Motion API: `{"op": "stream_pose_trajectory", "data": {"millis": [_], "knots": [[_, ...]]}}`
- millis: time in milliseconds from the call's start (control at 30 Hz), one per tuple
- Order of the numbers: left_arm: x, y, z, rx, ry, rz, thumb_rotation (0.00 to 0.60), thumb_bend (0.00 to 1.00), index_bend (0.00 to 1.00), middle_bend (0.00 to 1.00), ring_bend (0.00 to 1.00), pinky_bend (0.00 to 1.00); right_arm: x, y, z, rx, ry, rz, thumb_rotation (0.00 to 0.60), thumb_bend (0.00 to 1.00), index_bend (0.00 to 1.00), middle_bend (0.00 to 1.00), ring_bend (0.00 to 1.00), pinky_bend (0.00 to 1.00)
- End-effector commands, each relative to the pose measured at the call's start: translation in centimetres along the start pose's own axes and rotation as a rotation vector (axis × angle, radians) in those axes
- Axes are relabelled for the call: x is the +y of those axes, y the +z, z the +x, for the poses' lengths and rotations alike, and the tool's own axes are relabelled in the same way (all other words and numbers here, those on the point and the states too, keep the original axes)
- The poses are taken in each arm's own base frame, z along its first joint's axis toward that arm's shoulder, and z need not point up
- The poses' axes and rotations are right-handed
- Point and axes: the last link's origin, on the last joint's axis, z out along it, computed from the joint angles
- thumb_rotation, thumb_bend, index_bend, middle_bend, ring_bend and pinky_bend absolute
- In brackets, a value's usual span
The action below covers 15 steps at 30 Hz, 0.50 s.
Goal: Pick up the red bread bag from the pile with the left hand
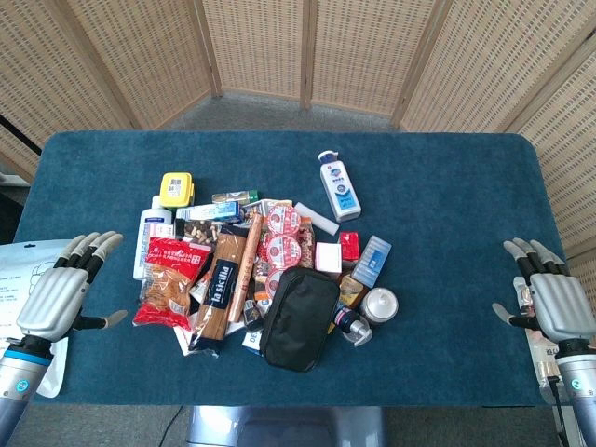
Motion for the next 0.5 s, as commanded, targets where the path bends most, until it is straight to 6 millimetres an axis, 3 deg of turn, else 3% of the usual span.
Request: {"op": "stream_pose_trajectory", "data": {"millis": [33, 500], "knots": [[0.0, 0.2, -0.1, -0.005, -0.001, -0.011, 0.600, 0.11, 0.00, 0.00, 0.00, 0.00, -0.1, -0.1, 0.3, 0.007, -0.008, -0.004, 0.560, 0.24, 0.00, 0.05, 0.02, 0.14], [1.3, 1.5, 0.3, -0.049, 0.014, -0.063, 0.594, 0.11, 0.00, 0.00, 0.00, 0.00, -0.2, 0.2, 2.0, 0.015, -0.031, 0.017, 0.559, 0.24, 0.00, 0.05, 0.02, 0.13]]}}
